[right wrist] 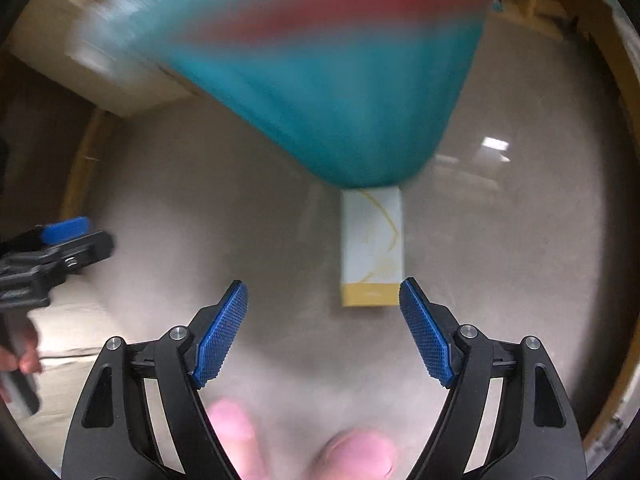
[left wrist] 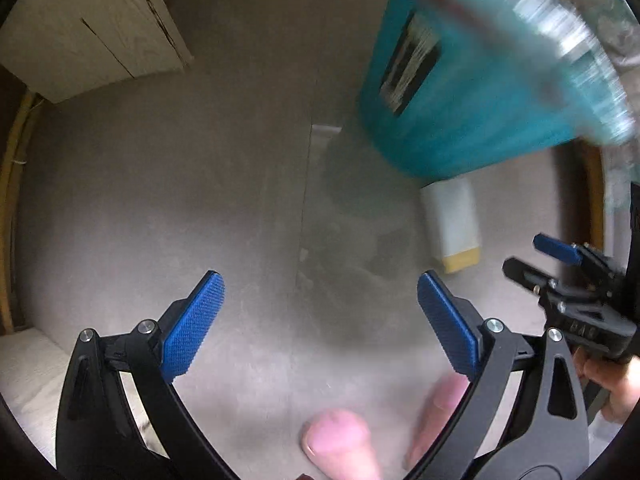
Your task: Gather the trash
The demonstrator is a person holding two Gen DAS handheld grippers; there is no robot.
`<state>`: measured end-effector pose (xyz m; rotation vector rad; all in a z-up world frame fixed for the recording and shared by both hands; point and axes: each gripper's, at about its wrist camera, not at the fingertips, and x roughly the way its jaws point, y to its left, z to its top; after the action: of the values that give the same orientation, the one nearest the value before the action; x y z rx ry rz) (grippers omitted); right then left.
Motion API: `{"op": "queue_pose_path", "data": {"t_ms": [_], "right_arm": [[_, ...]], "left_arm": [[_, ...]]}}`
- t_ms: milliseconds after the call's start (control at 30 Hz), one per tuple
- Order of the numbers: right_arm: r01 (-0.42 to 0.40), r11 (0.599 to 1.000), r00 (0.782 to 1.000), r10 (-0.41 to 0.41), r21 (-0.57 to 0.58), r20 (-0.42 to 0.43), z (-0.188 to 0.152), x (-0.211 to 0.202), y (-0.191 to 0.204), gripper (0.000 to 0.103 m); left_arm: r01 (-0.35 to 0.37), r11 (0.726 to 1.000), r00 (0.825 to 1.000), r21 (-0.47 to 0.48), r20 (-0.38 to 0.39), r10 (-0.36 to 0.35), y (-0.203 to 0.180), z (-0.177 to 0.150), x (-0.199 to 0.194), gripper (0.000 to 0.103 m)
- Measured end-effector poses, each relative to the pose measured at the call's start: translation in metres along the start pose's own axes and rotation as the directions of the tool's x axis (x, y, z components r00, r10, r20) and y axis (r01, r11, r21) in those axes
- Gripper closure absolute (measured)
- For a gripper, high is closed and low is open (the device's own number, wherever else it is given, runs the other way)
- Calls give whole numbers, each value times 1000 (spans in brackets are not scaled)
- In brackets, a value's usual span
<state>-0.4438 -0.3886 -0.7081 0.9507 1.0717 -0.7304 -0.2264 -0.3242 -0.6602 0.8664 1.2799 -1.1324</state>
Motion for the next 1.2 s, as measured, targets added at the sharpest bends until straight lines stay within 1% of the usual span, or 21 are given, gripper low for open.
{"op": "queue_pose_path", "data": {"t_ms": [33,100,200,233,267,300,333,433,467,533,633,700,733,767,900,1000,1067,1100,1133,1167,1200], "right_arm": [[29,1000,1000,-29,-7,12,0,14,-2,25],[34,999,999,-34,2,30,2,40,-10,27],[78,997,996,-78,-5,33,5,69,-16,28],[92,996,995,-92,-10,31,7,75,-18,28],[99,995,995,-99,-15,23,8,84,-20,29],[118,993,993,-117,-27,17,8,89,-21,34],[142,989,990,-141,-43,11,8,93,-21,40],[145,988,989,-144,-55,23,7,96,-23,42],[131,990,991,-130,-44,18,6,92,-25,43],[117,993,993,-117,-30,9,2,83,-26,43],[92,995,996,-92,-26,-13,-4,54,-27,43],[80,996,996,-81,-33,-27,-9,23,-25,43],[64,997,997,-65,-34,-35,-11,1,-24,43],[56,998,998,-58,-36,-36,-11,-12,-23,43],[24,997,1000,-25,-67,-17,-6,-108,-5,43],[3,994,1000,0,-112,30,16,-182,10,43],[-13,991,997,23,-132,73,41,-221,19,43],[-12,991,996,24,-137,88,52,-233,23,43],[-16,989,993,33,-147,113,71,-247,28,43],[-15,988,991,35,-153,129,76,-253,32,43],[-8,986,988,33,-165,152,92,-259,37,43]], "left_arm": [[-12,1000,1000,5,2,12,5,-3,18,8],[-19,1000,1000,6,10,19,8,-7,43,9],[4,1000,1000,5,13,-4,8,-7,79,10],[12,1000,1000,6,15,-12,6,-8,85,10],[16,1000,1000,14,9,-16,4,-9,95,12],[9,1000,1000,22,4,-9,4,-10,102,13],[18,999,1000,27,2,-18,2,-10,109,16],[23,999,1000,35,-18,-22,-4,-13,121,22],[25,999,999,38,-27,-24,-6,-14,122,29],[36,999,998,41,-49,-34,-10,-17,119,31],[48,999,997,17,-58,-47,-17,-23,94,32],[43,999,997,21,-69,-41,-22,-28,72,31],[45,999,996,30,-72,-43,-26,-32,54,31],[45,998,996,37,-79,-42,-29,-35,39,31],[64,997,995,47,-75,-60,-40,-39,-39,31],[77,996,996,46,-46,-75,-52,-25,-102,31],[83,995,997,55,-3,-83,-60,-3,-144,31],[85,995,996,61,13,-86,-62,10,-155,30],[82,994,995,74,49,-86,-67,24,-174,30],[79,994,994,82,74,-85,-70,36,-185,29],[77,993,992,88,95,-85,-70,47,-193,29]]}}
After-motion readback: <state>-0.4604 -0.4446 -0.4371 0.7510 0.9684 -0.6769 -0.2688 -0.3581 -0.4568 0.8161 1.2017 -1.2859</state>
